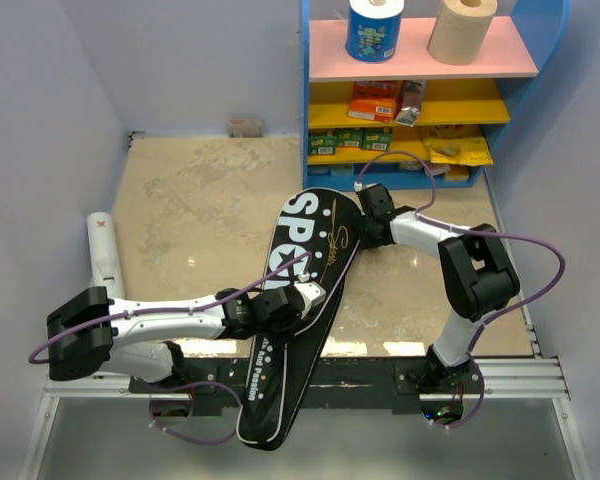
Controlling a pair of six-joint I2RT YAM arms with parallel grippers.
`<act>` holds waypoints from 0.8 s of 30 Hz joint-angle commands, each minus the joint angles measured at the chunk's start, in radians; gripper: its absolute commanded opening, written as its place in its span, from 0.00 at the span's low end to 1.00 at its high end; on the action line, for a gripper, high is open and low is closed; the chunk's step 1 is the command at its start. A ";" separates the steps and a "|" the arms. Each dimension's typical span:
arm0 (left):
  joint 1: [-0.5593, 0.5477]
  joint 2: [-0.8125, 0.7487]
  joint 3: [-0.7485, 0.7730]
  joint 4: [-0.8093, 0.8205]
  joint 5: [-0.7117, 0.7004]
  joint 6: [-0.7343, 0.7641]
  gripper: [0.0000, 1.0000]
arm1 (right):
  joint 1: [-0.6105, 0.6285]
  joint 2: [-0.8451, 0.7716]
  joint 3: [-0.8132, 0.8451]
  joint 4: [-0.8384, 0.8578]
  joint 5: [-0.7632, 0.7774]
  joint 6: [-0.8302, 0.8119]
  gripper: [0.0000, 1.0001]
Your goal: Pack up the badminton gear
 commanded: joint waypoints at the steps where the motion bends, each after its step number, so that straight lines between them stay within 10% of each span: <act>1: 0.029 -0.011 -0.009 0.001 -0.136 0.033 0.00 | 0.005 0.028 0.048 0.012 -0.014 -0.026 0.40; 24: 0.007 0.013 -0.003 0.008 -0.110 0.052 0.00 | 0.018 0.112 0.099 0.012 -0.184 -0.107 0.13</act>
